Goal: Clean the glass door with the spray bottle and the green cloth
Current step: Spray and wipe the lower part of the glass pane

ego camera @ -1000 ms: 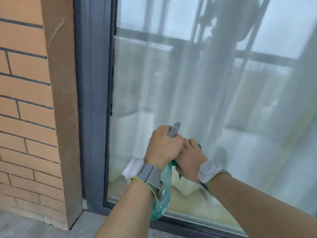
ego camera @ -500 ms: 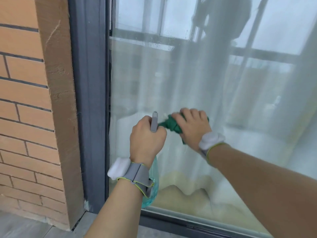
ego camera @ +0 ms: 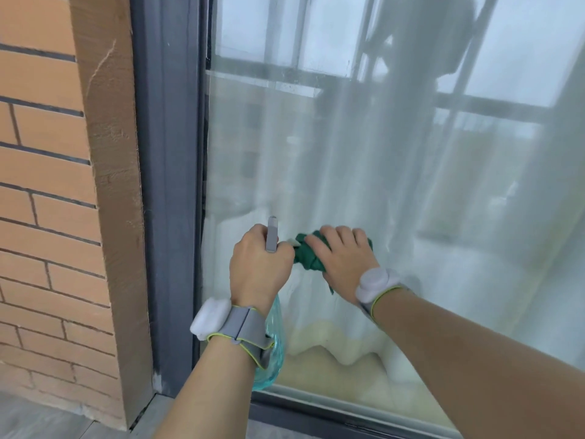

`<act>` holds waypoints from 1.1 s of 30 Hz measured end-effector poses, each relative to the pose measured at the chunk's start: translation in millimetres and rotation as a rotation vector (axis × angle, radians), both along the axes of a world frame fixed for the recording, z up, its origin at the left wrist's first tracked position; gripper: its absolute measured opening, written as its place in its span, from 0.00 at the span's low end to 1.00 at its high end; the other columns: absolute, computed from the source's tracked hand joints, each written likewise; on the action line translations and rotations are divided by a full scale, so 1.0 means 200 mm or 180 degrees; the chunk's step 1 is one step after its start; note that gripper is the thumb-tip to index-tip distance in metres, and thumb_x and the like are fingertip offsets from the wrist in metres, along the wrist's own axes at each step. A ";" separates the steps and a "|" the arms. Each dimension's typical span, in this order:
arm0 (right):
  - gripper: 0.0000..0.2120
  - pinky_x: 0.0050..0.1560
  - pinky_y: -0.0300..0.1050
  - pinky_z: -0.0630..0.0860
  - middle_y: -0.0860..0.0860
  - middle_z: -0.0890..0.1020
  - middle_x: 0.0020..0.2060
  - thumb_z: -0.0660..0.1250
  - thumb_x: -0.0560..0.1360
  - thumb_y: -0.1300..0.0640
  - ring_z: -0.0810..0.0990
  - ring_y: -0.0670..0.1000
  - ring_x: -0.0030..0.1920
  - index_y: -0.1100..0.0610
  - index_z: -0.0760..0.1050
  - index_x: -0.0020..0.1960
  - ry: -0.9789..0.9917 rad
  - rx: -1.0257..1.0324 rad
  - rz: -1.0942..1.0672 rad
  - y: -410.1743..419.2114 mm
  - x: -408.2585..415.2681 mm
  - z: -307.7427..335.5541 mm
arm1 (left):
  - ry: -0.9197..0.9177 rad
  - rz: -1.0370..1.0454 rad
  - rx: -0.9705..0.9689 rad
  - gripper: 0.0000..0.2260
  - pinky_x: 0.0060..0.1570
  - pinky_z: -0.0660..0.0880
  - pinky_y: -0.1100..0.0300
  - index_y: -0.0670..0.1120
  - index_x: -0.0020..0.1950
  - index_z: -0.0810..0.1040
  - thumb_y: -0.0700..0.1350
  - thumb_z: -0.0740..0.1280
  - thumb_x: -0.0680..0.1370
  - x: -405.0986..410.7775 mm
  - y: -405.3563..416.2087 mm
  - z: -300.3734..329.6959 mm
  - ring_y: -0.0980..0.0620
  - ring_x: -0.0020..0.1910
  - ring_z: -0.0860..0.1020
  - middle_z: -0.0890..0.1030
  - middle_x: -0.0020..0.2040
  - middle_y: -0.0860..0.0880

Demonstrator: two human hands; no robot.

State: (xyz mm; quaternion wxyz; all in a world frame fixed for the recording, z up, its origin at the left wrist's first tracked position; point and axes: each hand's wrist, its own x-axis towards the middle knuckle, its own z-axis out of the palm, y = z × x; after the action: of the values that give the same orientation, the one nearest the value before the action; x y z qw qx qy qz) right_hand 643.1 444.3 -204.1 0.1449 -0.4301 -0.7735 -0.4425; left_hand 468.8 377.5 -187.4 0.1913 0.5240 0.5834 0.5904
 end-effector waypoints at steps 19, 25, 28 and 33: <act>0.34 0.48 0.54 0.66 0.54 0.74 0.55 0.68 0.63 0.60 0.72 0.59 0.49 0.51 0.67 0.68 -0.0046 -0.0080 0.0248 0.05 -0.22 0.01 | -0.0176 0.0085 -0.0014 0.03 0.34 0.66 0.55 0.40 0.43 0.74 0.40 0.65 0.75 -0.09 -0.01 0.01 0.48 0.33 0.68 0.73 0.36 0.49; 0.33 0.46 0.51 0.68 0.51 0.75 0.53 0.70 0.60 0.56 0.73 0.57 0.47 0.51 0.71 0.65 0.0188 -0.0556 0.0418 0.00 -0.17 0.00 | -0.0175 -0.0096 -0.0093 0.03 0.35 0.66 0.56 0.41 0.43 0.74 0.40 0.65 0.75 -0.08 0.04 0.00 0.48 0.34 0.68 0.73 0.36 0.49; 0.32 0.45 0.50 0.68 0.49 0.73 0.53 0.70 0.61 0.52 0.71 0.55 0.46 0.49 0.70 0.65 0.0222 -0.1237 0.0606 -0.07 -0.10 0.06 | -0.0230 -0.0188 -0.0158 0.04 0.34 0.69 0.54 0.42 0.43 0.75 0.43 0.65 0.73 -0.04 0.02 0.01 0.47 0.34 0.69 0.74 0.36 0.49; 0.26 0.50 0.49 0.69 0.48 0.69 0.50 0.69 0.67 0.48 0.70 0.53 0.49 0.48 0.67 0.63 0.0395 -0.2846 -0.0067 -0.18 -0.04 0.16 | 0.0249 -0.0328 -0.0431 0.01 0.34 0.68 0.55 0.41 0.45 0.75 0.38 0.64 0.75 0.12 -0.03 0.12 0.46 0.35 0.71 0.76 0.37 0.48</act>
State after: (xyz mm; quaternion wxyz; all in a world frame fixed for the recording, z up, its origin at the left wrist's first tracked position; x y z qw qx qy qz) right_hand 635.4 408.1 -172.2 -0.0136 -0.4839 -0.8741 -0.0397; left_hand 492.6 371.1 -162.4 0.2334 0.5618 0.6013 0.5181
